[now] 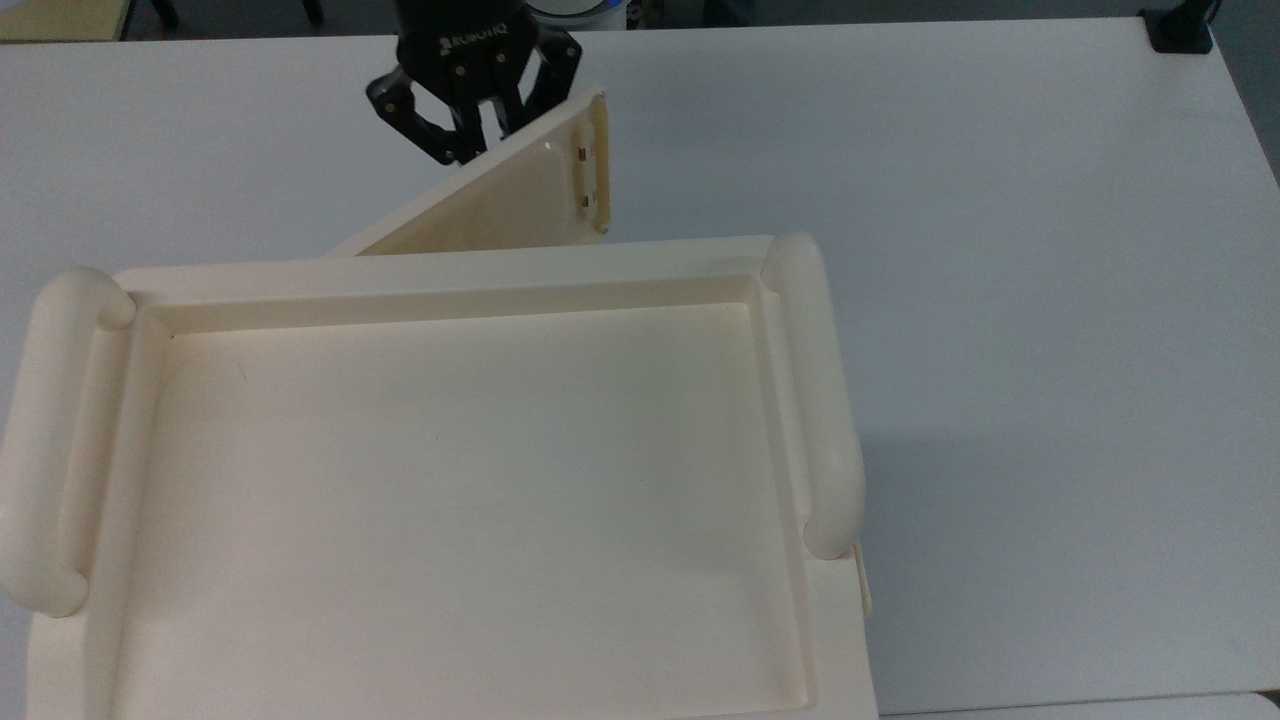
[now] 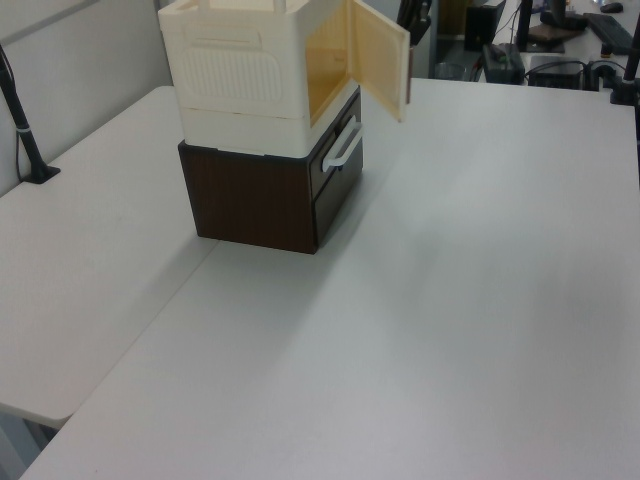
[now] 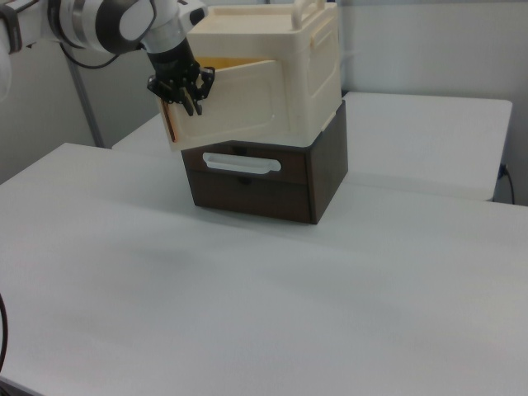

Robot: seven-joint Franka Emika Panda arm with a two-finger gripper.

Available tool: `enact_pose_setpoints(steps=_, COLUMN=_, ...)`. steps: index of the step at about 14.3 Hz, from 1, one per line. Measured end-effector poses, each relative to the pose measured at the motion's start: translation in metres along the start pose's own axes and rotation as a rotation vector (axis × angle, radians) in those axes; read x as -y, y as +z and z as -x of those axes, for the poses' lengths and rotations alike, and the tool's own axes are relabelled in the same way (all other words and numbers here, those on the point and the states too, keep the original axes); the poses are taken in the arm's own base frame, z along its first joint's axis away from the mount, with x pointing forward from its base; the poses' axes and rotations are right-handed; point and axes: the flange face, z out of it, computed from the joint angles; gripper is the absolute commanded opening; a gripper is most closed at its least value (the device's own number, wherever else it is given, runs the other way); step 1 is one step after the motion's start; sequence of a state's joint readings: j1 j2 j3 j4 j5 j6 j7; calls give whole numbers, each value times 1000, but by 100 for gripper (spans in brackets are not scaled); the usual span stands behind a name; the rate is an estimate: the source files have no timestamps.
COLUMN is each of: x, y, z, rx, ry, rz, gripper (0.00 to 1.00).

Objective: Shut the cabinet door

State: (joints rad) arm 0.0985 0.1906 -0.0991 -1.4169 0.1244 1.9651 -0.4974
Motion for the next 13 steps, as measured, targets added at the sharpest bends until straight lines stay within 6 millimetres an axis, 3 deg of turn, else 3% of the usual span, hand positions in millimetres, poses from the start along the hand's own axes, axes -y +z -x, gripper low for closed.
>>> enact_pose_setpoints(steps=6, x=50, y=47, z=-50, rx=-145, ry=182, rz=16, gripper=21)
enact_pose_setpoints(steps=11, x=49, y=57, z=-65, rx=-227, ry=259, rz=61, gripper=24)
enact_pose_setpoints(steps=13, x=46, y=51, z=-66, rx=-235, ry=258, rz=78, gripper=24)
